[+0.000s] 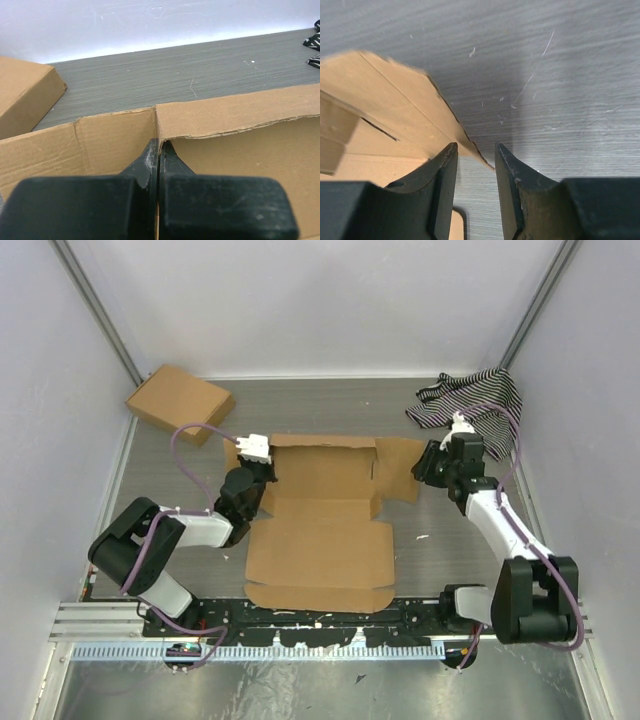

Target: Fold the paper box

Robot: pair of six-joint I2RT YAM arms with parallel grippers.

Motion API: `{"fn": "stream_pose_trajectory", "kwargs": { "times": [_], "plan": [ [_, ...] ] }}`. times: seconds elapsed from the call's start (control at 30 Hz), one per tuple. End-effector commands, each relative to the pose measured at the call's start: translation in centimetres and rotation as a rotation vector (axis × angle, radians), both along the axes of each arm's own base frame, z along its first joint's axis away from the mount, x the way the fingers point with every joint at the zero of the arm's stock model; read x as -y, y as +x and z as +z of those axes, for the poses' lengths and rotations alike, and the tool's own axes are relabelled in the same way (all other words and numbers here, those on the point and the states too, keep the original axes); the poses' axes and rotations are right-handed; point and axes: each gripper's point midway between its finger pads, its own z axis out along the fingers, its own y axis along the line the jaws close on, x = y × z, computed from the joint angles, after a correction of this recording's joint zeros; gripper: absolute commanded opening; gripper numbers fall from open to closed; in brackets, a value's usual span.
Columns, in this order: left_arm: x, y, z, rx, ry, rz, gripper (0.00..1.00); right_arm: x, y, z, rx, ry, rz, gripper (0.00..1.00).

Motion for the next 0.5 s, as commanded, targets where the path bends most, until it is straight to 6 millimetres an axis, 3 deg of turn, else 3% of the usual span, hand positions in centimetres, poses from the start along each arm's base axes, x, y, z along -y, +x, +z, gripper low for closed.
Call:
{"fn": "stream_pose_trajectory", "kwargs": {
  "times": [0.0,0.1,0.2,0.3,0.37,0.47],
  "plan": [
    [-0.1,-0.2,2.2,0.071,-0.048,-0.007,0.00,1.8,1.7,7.0,0.242,-0.066,-0.083,0.41],
    [-0.2,-0.4,2.4,0.076,-0.053,-0.008,0.00,4.7,1.7,7.6,0.232,-0.142,-0.234,0.41],
    [-0.3,-0.6,2.4,0.074,-0.062,-0.009,0.00,5.9,2.6,6.6,0.196,-0.173,-0.297,0.41],
    [-0.2,-0.7,2.4,0.072,-0.072,-0.014,0.00,5.0,4.0,4.4,0.147,-0.153,-0.254,0.41],
    [-0.2,-0.7,2.4,0.070,-0.074,-0.015,0.00,3.6,4.7,2.2,0.092,-0.127,-0.175,0.40],
    [-0.1,-0.7,2.1,0.065,-0.072,-0.021,0.00,1.0,4.8,0.8,0.088,-0.050,-0.035,0.38]
  ]
}}
